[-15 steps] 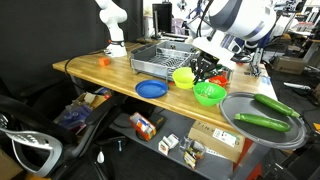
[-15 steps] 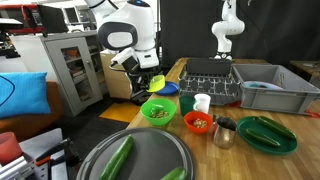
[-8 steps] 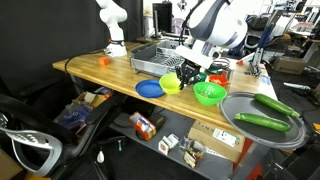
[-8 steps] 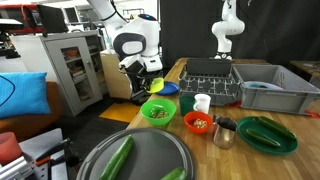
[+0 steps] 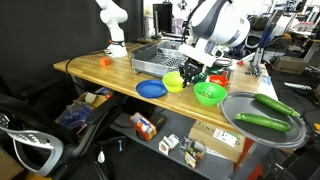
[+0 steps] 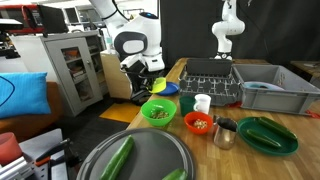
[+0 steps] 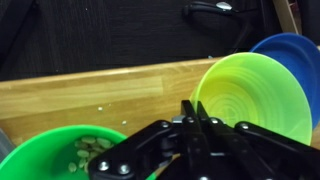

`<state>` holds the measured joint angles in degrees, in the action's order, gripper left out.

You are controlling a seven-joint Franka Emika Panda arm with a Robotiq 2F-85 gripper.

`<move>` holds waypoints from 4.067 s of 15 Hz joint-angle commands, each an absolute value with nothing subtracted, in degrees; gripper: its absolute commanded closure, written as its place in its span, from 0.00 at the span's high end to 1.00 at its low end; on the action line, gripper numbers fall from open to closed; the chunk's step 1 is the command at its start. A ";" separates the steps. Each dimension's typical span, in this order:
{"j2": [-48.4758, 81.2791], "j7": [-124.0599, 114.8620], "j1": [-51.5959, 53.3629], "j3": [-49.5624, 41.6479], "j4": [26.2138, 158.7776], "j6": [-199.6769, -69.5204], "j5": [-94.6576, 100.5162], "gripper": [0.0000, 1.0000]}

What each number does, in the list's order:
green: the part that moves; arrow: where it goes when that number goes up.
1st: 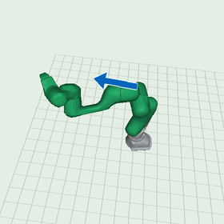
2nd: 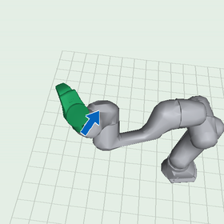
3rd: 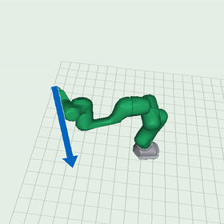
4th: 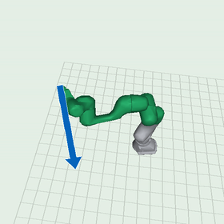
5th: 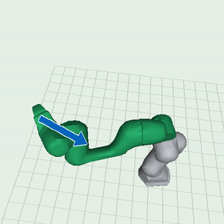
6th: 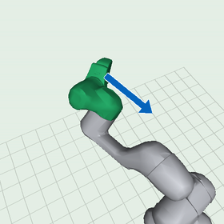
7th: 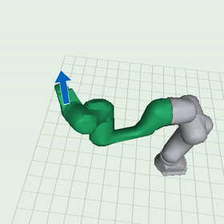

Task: Pour the contents from yellow bowl into the orange bowl

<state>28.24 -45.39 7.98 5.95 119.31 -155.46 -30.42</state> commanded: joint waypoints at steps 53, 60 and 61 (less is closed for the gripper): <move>19.09 -18.79 -3.03 -0.90 121.21 -129.35 -34.21 0.04; 19.52 -18.80 -3.03 -0.90 121.17 -129.40 -34.21 0.04; 19.52 -18.80 -3.03 -0.90 121.17 -129.40 -34.21 0.04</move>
